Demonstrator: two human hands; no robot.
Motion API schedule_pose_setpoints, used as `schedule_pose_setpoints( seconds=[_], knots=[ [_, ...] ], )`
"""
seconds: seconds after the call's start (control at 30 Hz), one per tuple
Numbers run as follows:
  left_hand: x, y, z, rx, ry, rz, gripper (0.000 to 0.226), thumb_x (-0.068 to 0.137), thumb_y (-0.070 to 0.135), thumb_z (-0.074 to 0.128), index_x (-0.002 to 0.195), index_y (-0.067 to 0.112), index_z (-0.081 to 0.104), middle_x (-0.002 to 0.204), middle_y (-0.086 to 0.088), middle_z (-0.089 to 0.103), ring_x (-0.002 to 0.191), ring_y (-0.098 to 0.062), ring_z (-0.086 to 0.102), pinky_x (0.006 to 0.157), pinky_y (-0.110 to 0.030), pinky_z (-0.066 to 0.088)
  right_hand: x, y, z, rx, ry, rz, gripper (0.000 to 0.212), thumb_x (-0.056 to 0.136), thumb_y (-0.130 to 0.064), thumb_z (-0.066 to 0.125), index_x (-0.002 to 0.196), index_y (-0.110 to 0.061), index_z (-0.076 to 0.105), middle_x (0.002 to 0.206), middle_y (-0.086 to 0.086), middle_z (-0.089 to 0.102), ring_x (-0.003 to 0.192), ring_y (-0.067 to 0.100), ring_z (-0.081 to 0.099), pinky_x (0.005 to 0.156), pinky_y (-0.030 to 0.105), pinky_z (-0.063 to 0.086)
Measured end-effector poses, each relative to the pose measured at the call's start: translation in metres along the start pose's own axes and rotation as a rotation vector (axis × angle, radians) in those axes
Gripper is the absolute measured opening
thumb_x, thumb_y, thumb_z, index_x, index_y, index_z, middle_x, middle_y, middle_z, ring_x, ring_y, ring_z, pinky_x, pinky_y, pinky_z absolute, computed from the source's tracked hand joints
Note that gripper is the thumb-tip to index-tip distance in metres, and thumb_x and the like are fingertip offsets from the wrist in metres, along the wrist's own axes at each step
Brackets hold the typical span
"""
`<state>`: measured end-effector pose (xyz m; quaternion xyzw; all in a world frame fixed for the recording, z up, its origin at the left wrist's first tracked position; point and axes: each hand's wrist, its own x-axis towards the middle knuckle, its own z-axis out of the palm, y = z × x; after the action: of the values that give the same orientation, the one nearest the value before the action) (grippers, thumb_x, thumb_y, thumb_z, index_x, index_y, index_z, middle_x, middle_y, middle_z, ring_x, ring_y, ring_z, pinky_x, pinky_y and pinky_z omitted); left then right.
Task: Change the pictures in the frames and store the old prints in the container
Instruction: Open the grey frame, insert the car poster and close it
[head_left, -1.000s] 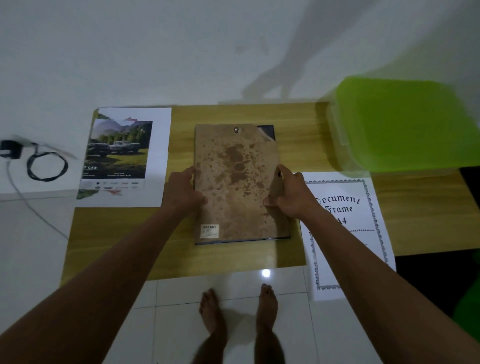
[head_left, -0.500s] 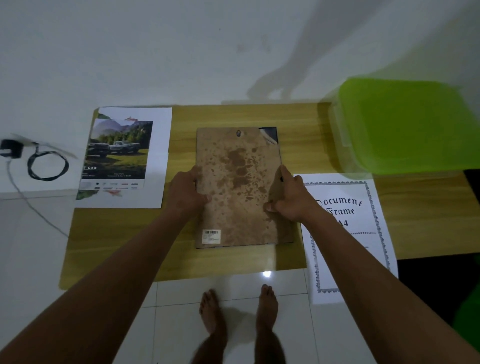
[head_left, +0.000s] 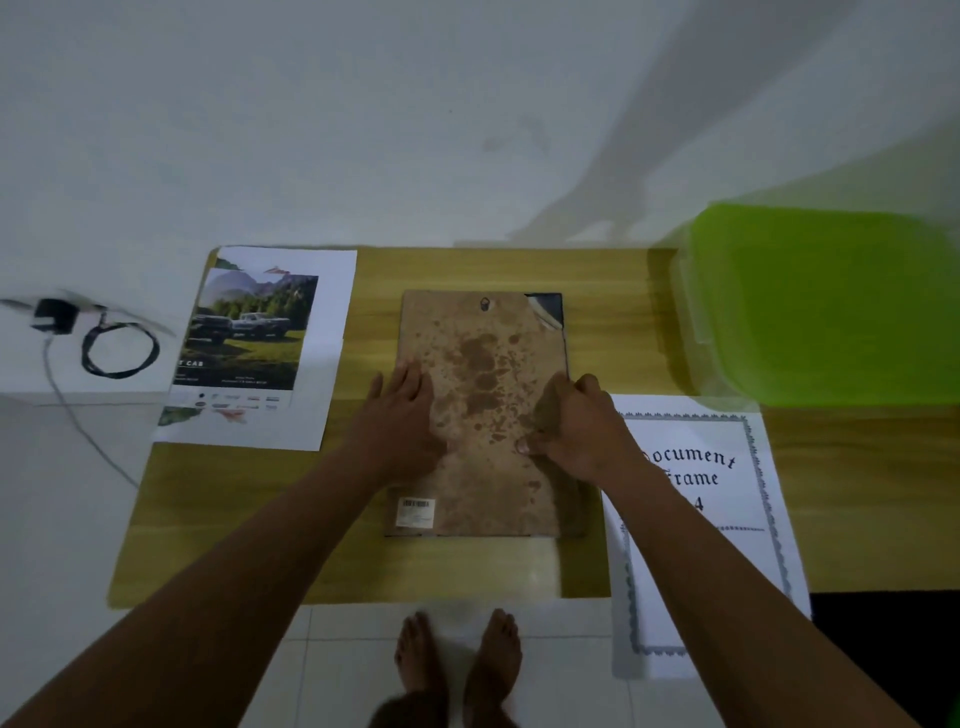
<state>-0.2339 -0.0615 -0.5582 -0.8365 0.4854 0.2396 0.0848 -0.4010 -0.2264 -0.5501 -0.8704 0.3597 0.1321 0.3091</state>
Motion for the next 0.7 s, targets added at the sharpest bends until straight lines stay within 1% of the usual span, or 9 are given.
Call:
schedule_pose_setpoints(
  seconds=[0.13,0.23,0.3,0.37,0.43,0.53,0.6,0.63,0.7],
  knots=[
    [0.000,0.005,0.000,0.066,-0.014,-0.020,0.097,0.091,0.062,0.041,0.151,0.002,-0.008,0.159,-0.019,-0.015,0.147,-0.033,-0.012,0.118,-0.051,-0.001,0.001,0.001,0.000,-0.115,0.024,-0.089,0.093,0.075,-0.050,0.079,0.142,-0.004,0.034,0.149,0.012,0.025,0.135,0.035,0.026,0.108,0.041,0.033],
    [0.004,0.011,-0.004,0.060,0.012,-0.032,0.099,0.088,0.062,0.047,0.153,0.010,-0.007,0.159,-0.018,-0.012,0.147,-0.032,-0.012,0.118,-0.054,-0.001,0.005,0.000,0.000,-0.057,-0.018,-0.115,0.102,0.076,-0.044,0.081,0.149,-0.008,0.019,0.161,0.014,0.011,0.147,0.034,0.016,0.117,0.040,0.022],
    [0.010,0.008,-0.011,0.074,0.044,-0.017,0.103,0.082,0.064,0.054,0.153,0.013,-0.001,0.160,-0.017,-0.006,0.148,-0.031,-0.008,0.118,-0.055,-0.001,0.009,0.002,0.000,0.016,-0.056,-0.084,0.113,0.076,-0.041,0.082,0.155,-0.013,0.007,0.165,0.011,-0.002,0.150,0.033,0.012,0.118,0.040,0.022],
    [0.017,0.002,-0.018,0.067,0.022,0.006,0.112,0.078,0.066,0.060,0.153,0.013,-0.004,0.159,-0.017,-0.013,0.147,-0.030,-0.014,0.118,-0.055,-0.003,0.011,0.004,0.001,0.023,-0.085,-0.061,0.121,0.075,-0.043,0.082,0.157,-0.014,-0.001,0.165,0.006,-0.012,0.151,0.029,0.011,0.119,0.040,0.025],
    [0.026,-0.002,-0.023,0.046,-0.029,0.015,0.120,0.076,0.065,0.064,0.152,0.011,-0.011,0.157,-0.018,-0.022,0.145,-0.031,-0.021,0.118,-0.054,-0.003,0.012,0.006,0.001,0.011,-0.081,-0.059,0.123,0.074,-0.045,0.082,0.158,-0.013,-0.003,0.165,0.003,-0.013,0.151,0.027,0.014,0.117,0.039,0.028],
    [0.033,-0.003,-0.026,0.052,-0.071,0.042,0.123,0.075,0.065,0.065,0.150,0.008,-0.014,0.157,-0.018,-0.022,0.146,-0.031,-0.019,0.119,-0.051,-0.004,0.016,0.007,-0.001,-0.011,-0.063,-0.060,0.125,0.072,-0.047,0.083,0.158,-0.012,0.000,0.165,0.002,-0.011,0.150,0.025,0.018,0.115,0.037,0.030],
    [0.034,-0.004,-0.027,0.052,-0.065,0.058,0.121,0.074,0.069,0.062,0.151,0.009,-0.010,0.158,-0.017,-0.017,0.147,-0.030,-0.014,0.119,-0.050,-0.003,0.017,0.006,-0.002,-0.034,-0.064,-0.057,0.126,0.071,-0.047,0.084,0.158,-0.011,0.000,0.165,0.003,-0.010,0.150,0.025,0.018,0.115,0.035,0.030],
    [0.036,-0.005,-0.028,0.066,-0.050,0.059,0.118,0.075,0.070,0.060,0.152,0.010,-0.005,0.160,-0.016,-0.011,0.148,-0.030,-0.008,0.119,-0.052,-0.001,0.017,0.006,-0.002,-0.029,-0.071,-0.050,0.127,0.070,-0.047,0.085,0.158,-0.011,0.001,0.165,0.003,-0.010,0.150,0.025,0.016,0.115,0.035,0.030],
    [0.041,-0.007,-0.034,0.129,0.028,0.063,0.102,0.078,0.069,0.056,0.151,0.013,0.014,0.159,-0.016,0.011,0.147,-0.029,0.015,0.118,-0.055,0.008,0.017,0.006,-0.002,-0.001,-0.077,-0.042,0.128,0.069,-0.045,0.086,0.158,-0.012,0.001,0.165,0.004,-0.010,0.151,0.024,0.014,0.115,0.035,0.029]
  ],
)
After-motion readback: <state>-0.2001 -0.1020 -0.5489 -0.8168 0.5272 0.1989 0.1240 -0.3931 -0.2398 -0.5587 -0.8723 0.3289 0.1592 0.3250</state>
